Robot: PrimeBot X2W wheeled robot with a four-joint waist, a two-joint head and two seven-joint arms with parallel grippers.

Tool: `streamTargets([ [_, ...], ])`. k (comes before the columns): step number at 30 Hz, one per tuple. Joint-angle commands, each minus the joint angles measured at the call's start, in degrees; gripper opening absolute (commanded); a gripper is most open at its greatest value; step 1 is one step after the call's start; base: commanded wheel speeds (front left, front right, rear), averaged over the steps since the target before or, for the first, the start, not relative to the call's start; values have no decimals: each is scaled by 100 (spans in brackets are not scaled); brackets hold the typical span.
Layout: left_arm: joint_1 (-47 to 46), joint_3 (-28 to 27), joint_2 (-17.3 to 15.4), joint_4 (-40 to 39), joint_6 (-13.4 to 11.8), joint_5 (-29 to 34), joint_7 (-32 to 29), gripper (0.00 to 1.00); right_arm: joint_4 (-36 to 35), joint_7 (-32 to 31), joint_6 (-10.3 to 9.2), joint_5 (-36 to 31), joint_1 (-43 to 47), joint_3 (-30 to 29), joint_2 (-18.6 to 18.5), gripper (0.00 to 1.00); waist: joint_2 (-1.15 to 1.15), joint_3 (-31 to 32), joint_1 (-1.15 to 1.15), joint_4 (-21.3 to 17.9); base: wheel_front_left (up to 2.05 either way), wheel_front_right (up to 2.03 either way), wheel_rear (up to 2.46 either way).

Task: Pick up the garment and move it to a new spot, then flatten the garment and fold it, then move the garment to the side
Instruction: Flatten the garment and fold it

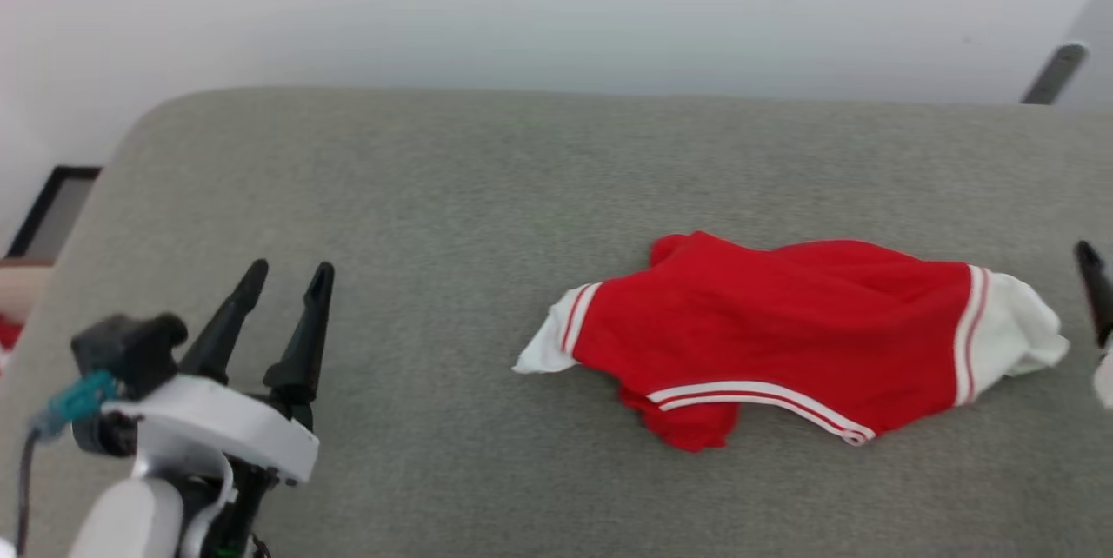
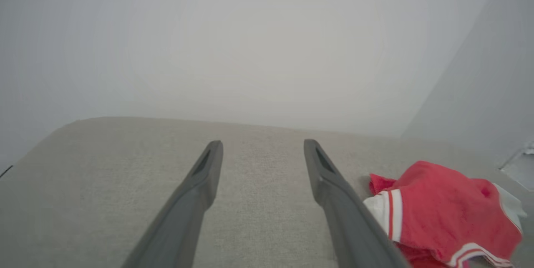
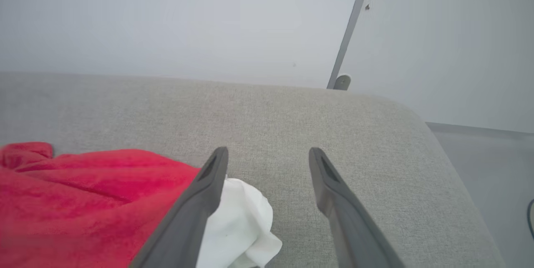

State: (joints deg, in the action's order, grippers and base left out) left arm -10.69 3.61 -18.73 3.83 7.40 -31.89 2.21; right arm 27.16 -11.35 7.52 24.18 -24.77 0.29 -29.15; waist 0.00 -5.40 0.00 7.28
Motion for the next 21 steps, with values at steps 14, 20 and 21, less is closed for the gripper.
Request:
streamTargets([
  [14,-1154,948,-1018,233,-58,-1653,-3729,100,-2032,229,-5,-367,1208,-643,1277,100,0,-15,0,-1049,0,0,0],
  [20,-1487,1260,-1068,530,-216,-1822,-4718,100,-2392,79,-5,-409,1312,-814,1421,100,0,-80,0,-1137,0,0,0],
  [21,-1545,1314,-1074,568,-242,-1808,-4836,100,-2451,40,-5,-409,1330,-838,1438,100,0,-101,0,-1151,0,0,0],
])
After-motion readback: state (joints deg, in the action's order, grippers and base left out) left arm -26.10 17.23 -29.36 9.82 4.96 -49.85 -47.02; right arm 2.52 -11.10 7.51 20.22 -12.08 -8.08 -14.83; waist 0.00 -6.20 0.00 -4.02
